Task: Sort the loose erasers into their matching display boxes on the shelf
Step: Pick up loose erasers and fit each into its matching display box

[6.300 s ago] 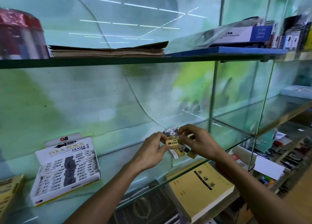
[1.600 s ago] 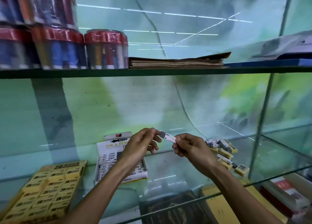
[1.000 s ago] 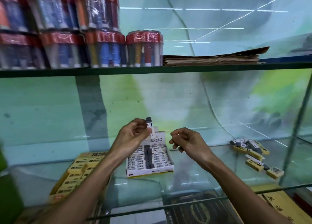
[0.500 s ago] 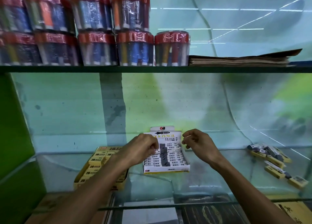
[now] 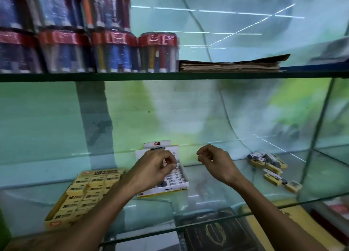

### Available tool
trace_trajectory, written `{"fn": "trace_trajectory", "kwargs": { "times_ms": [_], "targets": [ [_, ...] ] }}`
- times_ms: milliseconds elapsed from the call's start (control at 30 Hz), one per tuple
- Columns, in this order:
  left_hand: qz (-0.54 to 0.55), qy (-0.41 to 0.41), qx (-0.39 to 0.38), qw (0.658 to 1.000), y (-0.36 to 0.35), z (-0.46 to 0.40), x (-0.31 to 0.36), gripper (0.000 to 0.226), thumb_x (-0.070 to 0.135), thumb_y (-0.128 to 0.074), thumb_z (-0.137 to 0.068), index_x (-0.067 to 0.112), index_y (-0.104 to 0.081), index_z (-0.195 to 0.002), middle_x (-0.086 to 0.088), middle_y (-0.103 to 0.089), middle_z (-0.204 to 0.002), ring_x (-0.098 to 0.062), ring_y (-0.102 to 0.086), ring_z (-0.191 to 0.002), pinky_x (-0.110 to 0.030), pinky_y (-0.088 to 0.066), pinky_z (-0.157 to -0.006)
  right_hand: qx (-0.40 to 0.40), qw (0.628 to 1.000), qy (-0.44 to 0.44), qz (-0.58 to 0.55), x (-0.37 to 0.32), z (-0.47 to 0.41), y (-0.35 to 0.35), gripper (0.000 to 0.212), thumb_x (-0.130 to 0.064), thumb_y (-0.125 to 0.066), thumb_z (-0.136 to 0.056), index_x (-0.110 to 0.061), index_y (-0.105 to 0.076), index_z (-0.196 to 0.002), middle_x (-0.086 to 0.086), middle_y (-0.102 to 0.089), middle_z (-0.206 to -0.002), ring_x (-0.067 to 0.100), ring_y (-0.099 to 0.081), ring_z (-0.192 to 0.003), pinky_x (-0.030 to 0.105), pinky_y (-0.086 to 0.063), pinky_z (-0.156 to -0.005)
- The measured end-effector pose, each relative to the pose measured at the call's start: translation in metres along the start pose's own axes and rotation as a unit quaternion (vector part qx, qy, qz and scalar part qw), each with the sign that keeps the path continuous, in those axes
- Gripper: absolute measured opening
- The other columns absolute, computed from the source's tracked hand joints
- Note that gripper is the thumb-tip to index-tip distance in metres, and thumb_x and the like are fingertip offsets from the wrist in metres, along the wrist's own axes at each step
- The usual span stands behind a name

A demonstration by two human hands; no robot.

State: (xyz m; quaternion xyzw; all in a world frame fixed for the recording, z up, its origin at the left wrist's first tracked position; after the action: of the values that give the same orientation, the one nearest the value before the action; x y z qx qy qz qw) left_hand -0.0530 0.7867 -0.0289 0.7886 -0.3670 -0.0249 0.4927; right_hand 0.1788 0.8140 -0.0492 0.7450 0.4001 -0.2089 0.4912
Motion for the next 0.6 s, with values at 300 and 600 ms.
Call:
{"fn": "trace_trajectory", "kwargs": {
  "times_ms": [300,600],
  "targets": [
    [0.103,-0.079,-0.049,0.99,-0.066,-0.034,0.077,0.008,0.029,-0.064,-0.092,0.026,-0.07,-0.095,0.012,-0.067,-0.091,-0.005,-0.059,-0.08,-0.014,-0.044,-0.07,0.062,0.994,-0.026,0.091,0.042,0.026,0.078,0.005,-0.021,-0.065,-0.091,-0.026,-0.065,-0.09,-0.012,-0.069,-0.086,0.007,-0.064,-0.079,0.02,-0.048,-0.069],
    [0.154,-0.072,-0.098,0.981,-0.105,-0.066,0.109,0.005,0.027,-0.064,-0.092,0.026,-0.069,-0.093,0.011,-0.068,-0.092,-0.007,-0.06,-0.08,-0.02,-0.048,-0.071,0.093,0.964,-0.146,0.201,0.09,0.043,0.147,0.012,-0.026,-0.063,-0.091,-0.015,-0.066,-0.096,0.003,-0.067,-0.091,0.019,-0.063,-0.063,0.025,-0.05,-0.05]
  ]
}}
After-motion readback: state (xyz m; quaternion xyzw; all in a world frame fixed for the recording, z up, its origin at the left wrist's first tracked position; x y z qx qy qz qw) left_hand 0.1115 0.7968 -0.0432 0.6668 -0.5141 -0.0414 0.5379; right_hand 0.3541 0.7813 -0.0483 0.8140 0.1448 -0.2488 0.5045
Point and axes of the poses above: each hand's wrist, its own z-axis away from the middle knuckle, its own y-axis out of the back of the hand, x = y × z, the point moved 1 cm from there along -z, towards the middle knuckle
